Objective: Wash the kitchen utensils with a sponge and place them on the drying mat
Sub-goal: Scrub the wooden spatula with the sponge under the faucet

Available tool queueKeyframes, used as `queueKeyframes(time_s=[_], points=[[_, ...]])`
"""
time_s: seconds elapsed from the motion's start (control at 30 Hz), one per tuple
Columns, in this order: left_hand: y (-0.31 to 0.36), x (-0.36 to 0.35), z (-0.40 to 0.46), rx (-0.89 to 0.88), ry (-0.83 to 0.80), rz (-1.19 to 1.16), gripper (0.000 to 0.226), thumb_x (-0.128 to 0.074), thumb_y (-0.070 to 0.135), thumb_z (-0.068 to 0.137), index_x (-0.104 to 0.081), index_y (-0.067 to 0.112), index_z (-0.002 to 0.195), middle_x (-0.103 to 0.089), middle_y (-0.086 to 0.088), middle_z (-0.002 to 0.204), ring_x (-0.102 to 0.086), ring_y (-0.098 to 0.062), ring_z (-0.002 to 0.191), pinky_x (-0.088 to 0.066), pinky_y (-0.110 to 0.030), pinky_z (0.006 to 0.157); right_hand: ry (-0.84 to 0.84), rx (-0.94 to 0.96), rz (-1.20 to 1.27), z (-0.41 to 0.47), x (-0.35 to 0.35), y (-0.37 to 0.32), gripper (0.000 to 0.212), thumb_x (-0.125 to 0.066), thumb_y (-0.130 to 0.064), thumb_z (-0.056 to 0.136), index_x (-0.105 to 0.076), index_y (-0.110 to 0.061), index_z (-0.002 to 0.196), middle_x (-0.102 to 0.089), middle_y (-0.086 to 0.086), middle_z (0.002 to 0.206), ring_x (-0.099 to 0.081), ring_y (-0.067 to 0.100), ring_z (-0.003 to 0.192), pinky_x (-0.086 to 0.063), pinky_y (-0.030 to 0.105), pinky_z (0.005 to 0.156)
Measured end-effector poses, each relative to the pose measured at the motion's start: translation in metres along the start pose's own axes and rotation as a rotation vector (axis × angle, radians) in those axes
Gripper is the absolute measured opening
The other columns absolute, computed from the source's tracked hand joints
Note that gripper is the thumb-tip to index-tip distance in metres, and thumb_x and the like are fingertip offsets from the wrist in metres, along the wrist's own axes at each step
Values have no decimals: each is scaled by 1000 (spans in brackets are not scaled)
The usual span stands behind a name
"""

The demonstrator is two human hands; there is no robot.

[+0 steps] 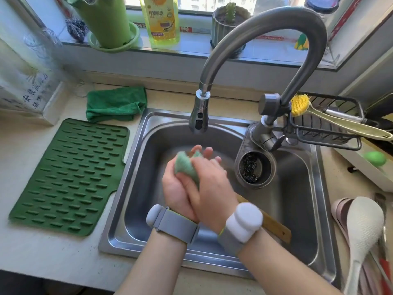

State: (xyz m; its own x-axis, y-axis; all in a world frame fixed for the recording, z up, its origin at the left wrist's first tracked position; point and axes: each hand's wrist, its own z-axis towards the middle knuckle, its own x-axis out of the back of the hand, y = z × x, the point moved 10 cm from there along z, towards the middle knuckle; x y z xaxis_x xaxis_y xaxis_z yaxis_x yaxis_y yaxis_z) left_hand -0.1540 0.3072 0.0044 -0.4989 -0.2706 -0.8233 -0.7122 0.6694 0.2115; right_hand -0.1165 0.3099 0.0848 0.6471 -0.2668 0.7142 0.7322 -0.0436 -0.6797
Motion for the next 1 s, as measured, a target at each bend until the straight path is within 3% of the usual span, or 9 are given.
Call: queueKeyframes(time_s=[0.17, 0.3, 0.4, 0.47, 0.53, 0.63, 0.7, 0.8, 1.0], points=[[-6, 3, 0, 31, 15, -67, 42, -43, 38, 91, -74, 9, 94, -71, -14, 102, -63, -30, 106, -38, -43, 109, 70, -66, -176, 12, 10, 13, 34, -38, -47, 85, -52, -16, 82, -60, 5, 72, -53, 32, 74, -41, 42, 66], [-3, -2, -4, 17, -51, -35, 39, -42, 42, 90, -69, 15, 95, -64, -13, 112, -52, -34, 118, -27, -49, 115, -87, 63, -139, 1, -12, -12, 31, -39, -47, 84, -54, -20, 87, -63, 2, 80, -53, 28, 79, -37, 39, 69], [2, 3, -7, 6, -3, -78, 46, -41, 44, 94, -69, 10, 105, -65, -14, 118, -56, -29, 121, -33, -41, 113, -3, 59, -327, 9, 2, -3, 30, -41, -44, 86, -58, -19, 85, -61, -1, 72, -52, 27, 69, -36, 36, 61], [14, 3, -6, -72, 8, -67, 40, -40, 43, 93, -67, 12, 97, -67, -16, 112, -63, -31, 109, -43, -41, 104, 8, 14, -405, 3, 6, 11, 27, -42, -39, 83, -56, -17, 76, -59, 1, 63, -52, 28, 62, -37, 35, 58], [31, 3, -7, -151, 17, -28, 32, -41, 41, 92, -63, 17, 90, -67, -15, 111, -65, -34, 101, -49, -43, 96, -21, -78, -378, -13, 13, 32, 25, -41, -38, 82, -50, -17, 73, -56, 5, 59, -53, 32, 60, -38, 37, 58], [35, 2, -7, -168, 8, 4, 29, -43, 40, 92, -62, 17, 92, -63, -14, 117, -59, -36, 105, -43, -49, 101, -93, -143, -193, -17, 12, 40, 28, -42, -37, 87, -53, -11, 86, -60, 13, 75, -53, 38, 76, -38, 43, 69], [20, 5, -7, -125, 28, 30, 34, -43, 41, 93, -62, 15, 102, -61, -15, 122, -57, -34, 110, -41, -46, 106, -116, -80, -131, -6, -1, 16, 36, -36, -40, 87, -55, -10, 97, -62, 12, 87, -53, 36, 86, -37, 43, 74], [5, 1, -10, -73, -15, 38, 53, -40, 48, 93, -60, 7, 121, -61, -13, 121, -55, -29, 118, -39, -38, 107, -54, -19, -73, 10, -10, -14, 32, -32, -43, 86, -50, -15, 89, -59, 4, 83, -51, 29, 85, -36, 40, 72], [20, 0, -12, -121, -35, 23, 39, -37, 49, 95, -61, 18, 94, -65, -10, 108, -58, -31, 103, -49, -42, 93, -43, 58, -179, -6, -16, -24, 30, -35, -42, 88, -56, -21, 95, -62, -2, 85, -52, 26, 80, -34, 36, 65]])
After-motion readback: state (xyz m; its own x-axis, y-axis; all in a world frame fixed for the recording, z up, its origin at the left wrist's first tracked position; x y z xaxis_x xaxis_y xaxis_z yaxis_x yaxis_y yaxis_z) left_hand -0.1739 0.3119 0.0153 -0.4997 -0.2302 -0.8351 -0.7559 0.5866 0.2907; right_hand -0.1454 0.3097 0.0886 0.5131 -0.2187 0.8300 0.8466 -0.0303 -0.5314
